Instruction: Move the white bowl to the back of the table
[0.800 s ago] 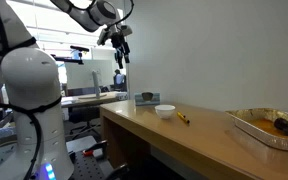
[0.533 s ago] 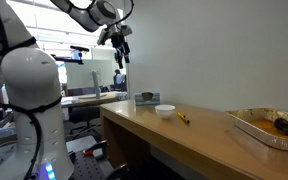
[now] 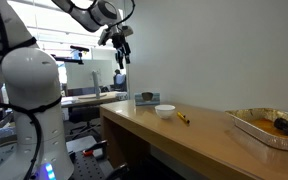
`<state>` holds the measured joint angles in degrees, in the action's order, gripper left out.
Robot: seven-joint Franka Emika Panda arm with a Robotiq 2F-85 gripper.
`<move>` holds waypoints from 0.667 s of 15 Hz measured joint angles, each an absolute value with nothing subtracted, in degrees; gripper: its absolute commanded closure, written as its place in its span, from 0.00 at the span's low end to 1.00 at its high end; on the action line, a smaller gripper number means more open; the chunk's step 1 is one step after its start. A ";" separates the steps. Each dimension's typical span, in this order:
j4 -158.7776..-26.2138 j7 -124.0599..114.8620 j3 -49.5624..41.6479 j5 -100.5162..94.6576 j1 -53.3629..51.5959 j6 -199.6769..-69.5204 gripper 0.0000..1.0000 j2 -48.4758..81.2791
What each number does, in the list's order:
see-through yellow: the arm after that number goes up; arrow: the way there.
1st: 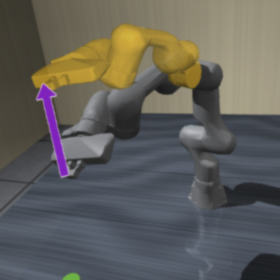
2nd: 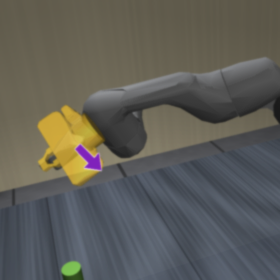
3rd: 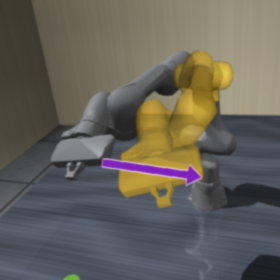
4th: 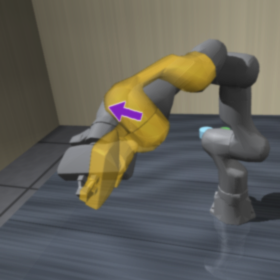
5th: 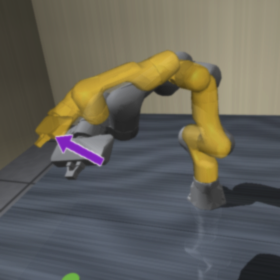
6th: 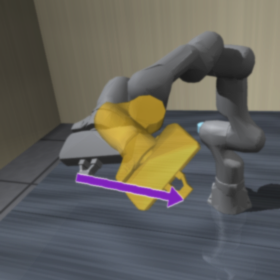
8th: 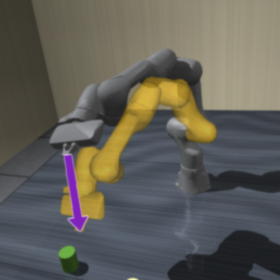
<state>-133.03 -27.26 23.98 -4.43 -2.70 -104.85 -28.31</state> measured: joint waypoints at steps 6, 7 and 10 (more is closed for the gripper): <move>-131.19 -27.09 21.89 -9.50 -2.81 -113.22 0.00 -18.23; -130.28 -27.09 21.37 -10.80 -2.80 -115.56 0.00 -15.39; -126.12 -27.11 19.13 -15.06 -2.79 -120.70 0.00 -5.61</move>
<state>-126.12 -27.11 19.13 -15.06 -2.79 -120.70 -5.61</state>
